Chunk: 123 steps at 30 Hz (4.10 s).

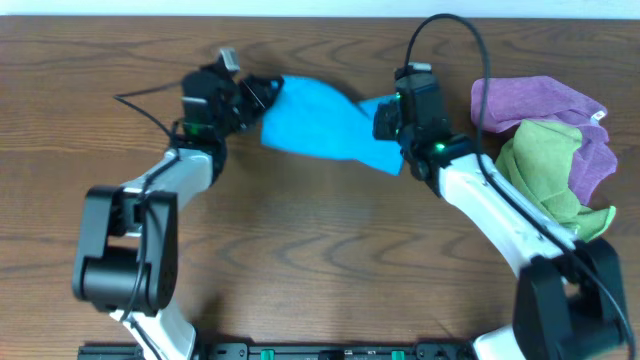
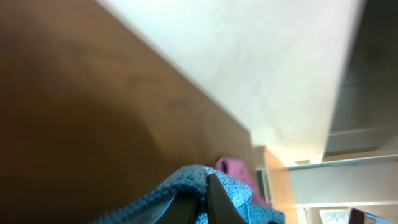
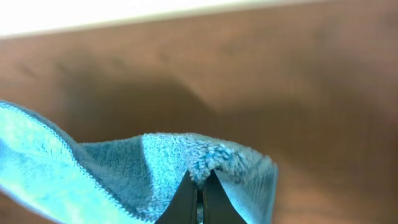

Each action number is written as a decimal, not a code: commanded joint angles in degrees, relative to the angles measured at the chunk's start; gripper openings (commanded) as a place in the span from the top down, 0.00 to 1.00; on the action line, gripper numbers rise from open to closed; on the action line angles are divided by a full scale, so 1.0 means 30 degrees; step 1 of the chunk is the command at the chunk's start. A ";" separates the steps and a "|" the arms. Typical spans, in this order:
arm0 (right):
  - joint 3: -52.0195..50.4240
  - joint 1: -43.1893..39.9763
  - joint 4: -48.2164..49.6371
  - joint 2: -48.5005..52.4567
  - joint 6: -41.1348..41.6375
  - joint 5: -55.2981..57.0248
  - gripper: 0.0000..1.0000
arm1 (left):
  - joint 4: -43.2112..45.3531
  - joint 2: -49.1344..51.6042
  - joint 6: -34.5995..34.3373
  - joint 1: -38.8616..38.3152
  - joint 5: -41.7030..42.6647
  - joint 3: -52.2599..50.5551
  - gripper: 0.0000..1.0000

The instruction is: Fold the cloth

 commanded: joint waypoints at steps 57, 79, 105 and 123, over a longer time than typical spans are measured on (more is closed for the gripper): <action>0.0882 -0.0357 -1.5300 -0.0321 -0.0969 -0.3738 0.99 | -3.0840 -0.0772 1.6028 0.0590 0.0845 0.4532 0.94; -0.0911 -0.0233 -0.9413 -0.0321 -0.1479 -0.1559 0.99 | -2.6935 -0.0772 1.3406 0.0481 0.1392 0.1399 0.94; -0.0903 -0.0291 0.2222 0.4095 -0.4218 0.0838 0.99 | -1.5045 -0.0670 0.7206 0.0459 -0.2965 0.1406 0.94; -0.0889 -0.0291 0.5340 0.5960 -0.5938 0.1894 0.99 | -1.1103 0.1792 0.6237 0.0131 -0.4262 0.1406 0.94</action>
